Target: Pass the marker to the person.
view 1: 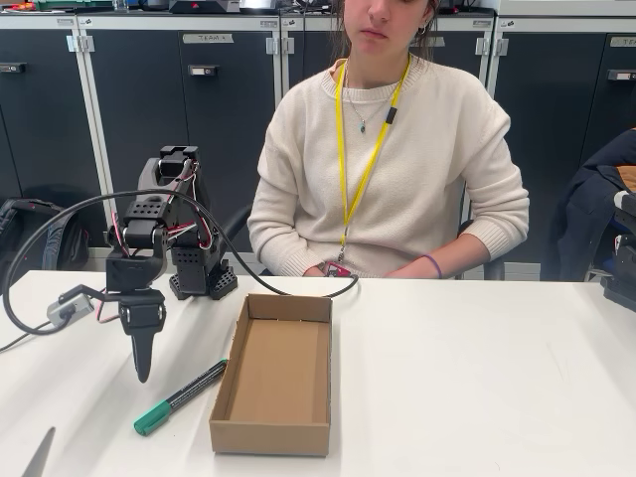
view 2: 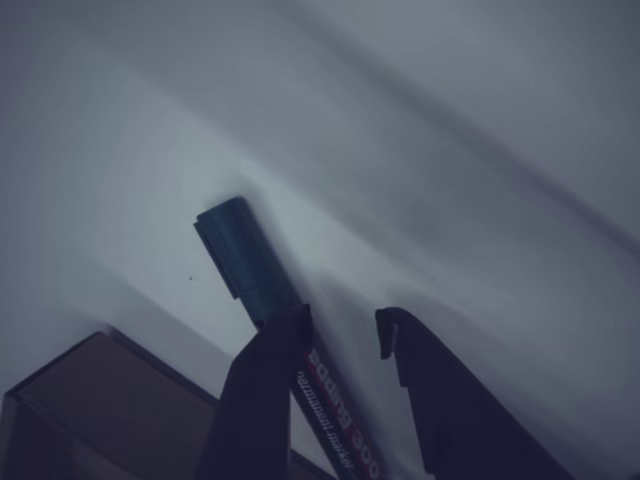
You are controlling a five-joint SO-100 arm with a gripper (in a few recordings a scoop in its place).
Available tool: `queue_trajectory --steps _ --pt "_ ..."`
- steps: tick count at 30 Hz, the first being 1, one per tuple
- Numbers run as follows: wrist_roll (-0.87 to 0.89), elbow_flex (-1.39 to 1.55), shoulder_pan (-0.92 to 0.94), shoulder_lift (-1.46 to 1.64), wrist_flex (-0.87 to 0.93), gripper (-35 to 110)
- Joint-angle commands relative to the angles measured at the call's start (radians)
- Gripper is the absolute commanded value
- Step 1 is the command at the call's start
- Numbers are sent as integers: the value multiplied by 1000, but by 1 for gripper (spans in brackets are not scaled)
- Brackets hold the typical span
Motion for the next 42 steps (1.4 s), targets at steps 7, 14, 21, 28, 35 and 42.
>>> queue_trajectory --steps 7,14,21,28,35,42 --pt "48 -233 -118 -97 61 14" --pt "72 -247 -164 -167 25 14" --pt "94 -216 -186 -164 17 17" --pt "104 -276 -183 -138 87 17" --pt "71 -149 -170 -51 48 17" --pt "63 -77 -164 32 69 17"
